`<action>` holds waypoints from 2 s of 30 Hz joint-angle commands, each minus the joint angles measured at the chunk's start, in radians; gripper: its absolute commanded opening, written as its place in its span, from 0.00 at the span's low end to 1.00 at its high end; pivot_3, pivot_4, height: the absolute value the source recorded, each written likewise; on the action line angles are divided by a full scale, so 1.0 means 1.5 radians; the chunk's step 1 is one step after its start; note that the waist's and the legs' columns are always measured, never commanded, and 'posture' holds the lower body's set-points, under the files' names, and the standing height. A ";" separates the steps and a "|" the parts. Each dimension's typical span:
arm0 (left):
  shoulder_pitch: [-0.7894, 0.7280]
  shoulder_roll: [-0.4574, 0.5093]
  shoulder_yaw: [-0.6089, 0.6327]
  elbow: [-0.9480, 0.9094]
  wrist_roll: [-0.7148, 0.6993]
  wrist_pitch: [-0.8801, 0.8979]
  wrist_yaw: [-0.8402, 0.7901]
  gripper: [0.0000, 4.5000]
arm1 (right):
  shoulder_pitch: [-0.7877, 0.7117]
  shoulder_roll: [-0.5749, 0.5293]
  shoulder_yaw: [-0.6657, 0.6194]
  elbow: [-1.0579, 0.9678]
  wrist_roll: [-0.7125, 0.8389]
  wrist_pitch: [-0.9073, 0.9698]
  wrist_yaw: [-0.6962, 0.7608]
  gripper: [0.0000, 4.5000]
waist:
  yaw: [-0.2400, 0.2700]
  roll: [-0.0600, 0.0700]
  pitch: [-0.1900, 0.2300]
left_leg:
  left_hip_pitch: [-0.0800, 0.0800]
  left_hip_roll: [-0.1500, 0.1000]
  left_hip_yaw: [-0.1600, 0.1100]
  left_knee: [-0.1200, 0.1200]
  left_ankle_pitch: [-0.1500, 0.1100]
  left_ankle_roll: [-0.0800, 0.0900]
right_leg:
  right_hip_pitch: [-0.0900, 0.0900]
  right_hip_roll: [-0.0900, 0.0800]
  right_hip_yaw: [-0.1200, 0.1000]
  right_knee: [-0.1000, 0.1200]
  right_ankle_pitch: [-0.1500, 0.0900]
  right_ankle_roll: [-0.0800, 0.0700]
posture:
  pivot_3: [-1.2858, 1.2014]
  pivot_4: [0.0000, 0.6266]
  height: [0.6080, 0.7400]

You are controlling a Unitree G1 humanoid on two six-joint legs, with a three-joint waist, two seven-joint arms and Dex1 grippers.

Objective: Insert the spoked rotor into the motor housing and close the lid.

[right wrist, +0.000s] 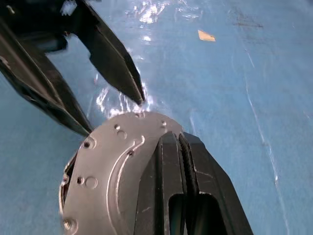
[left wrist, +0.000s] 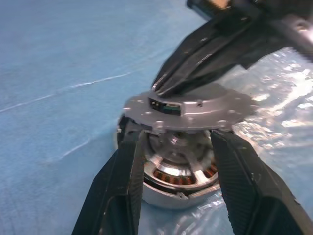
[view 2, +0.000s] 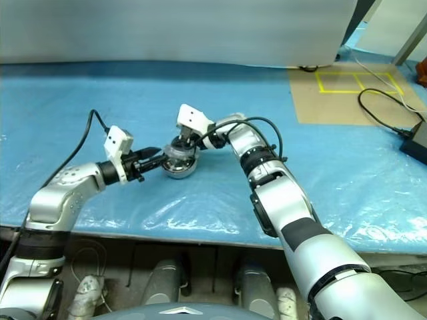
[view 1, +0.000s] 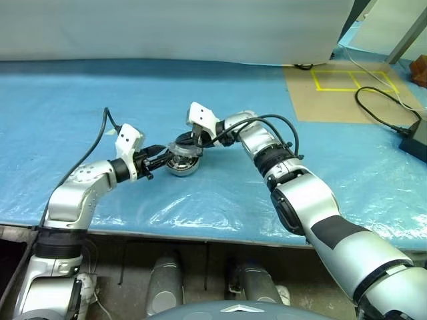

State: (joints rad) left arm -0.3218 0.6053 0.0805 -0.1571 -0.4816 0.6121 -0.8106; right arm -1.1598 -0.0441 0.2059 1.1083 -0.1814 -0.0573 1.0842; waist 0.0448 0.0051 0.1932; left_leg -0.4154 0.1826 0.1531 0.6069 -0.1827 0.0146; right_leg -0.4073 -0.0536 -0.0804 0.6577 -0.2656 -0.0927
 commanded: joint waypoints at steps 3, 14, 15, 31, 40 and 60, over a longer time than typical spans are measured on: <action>0.041 0.085 0.016 -0.049 0.004 -0.026 -0.067 0.49 | 0.023 0.013 0.007 -0.004 0.001 0.028 -0.042 0.01 | -0.002 0.002 0.000 | 0.003 0.000 0.001 0.000 0.000 0.000 | 0.002 0.000 0.001 0.000 0.000 0.000 | 0.52 0.24 1.00; 0.053 0.100 0.010 0.007 0.038 -0.121 -0.110 0.49 | 0.011 0.005 -0.011 0.000 0.023 0.043 -0.071 0.01 | 0.006 0.003 0.000 | 0.008 0.000 0.002 -0.001 -0.001 -0.003 | 0.007 0.000 0.002 -0.001 0.000 0.000 | 0.52 0.24 1.00; 0.053 0.101 0.010 0.011 0.040 -0.126 -0.112 0.49 | 0.012 0.004 -0.012 -0.002 0.024 0.043 -0.071 0.01 | 0.006 0.003 0.000 | 0.007 0.000 0.002 -0.001 -0.001 -0.003 | 0.007 0.000 0.002 -0.001 0.000 0.000 | 0.52 0.24 1.00; 0.027 0.066 0.010 0.014 0.022 -0.124 -0.107 0.49 | 0.081 -0.044 -0.071 -0.337 0.203 0.226 0.059 0.05 | 0.009 0.002 -0.001 | 0.004 -0.001 0.002 -0.004 0.001 -0.003 | 0.003 0.000 0.001 -0.003 0.000 0.000 | 0.52 0.24 1.00; 0.035 0.066 -0.004 0.023 0.039 -0.151 -0.127 0.49 | 0.181 -0.075 -0.039 -0.401 0.208 0.198 0.041 0.65 | 0.012 0.002 0.000 | 0.004 -0.001 0.002 -0.005 0.001 -0.003 | 0.002 0.000 0.001 -0.004 0.000 0.000 | 0.52 0.24 1.00; 0.023 0.053 -0.004 0.032 0.048 -0.154 -0.114 0.49 | 0.182 -0.084 0.027 -0.305 0.135 0.062 0.002 0.99 | 0.014 0.002 0.000 | 0.004 -0.001 0.002 -0.005 0.002 -0.003 | 0.003 0.000 0.001 -0.004 0.000 0.000 | 0.52 0.24 1.00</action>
State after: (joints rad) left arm -0.2769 0.6839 0.0667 -0.0893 -0.4100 0.3990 -0.9871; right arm -0.8823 -0.1746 0.2445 0.6590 0.0182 0.0609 1.0886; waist 0.0660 0.0081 0.1925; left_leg -0.4094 0.1811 0.1561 0.5990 -0.1803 0.0099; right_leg -0.4030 -0.0536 -0.0785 0.6512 -0.2659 -0.0928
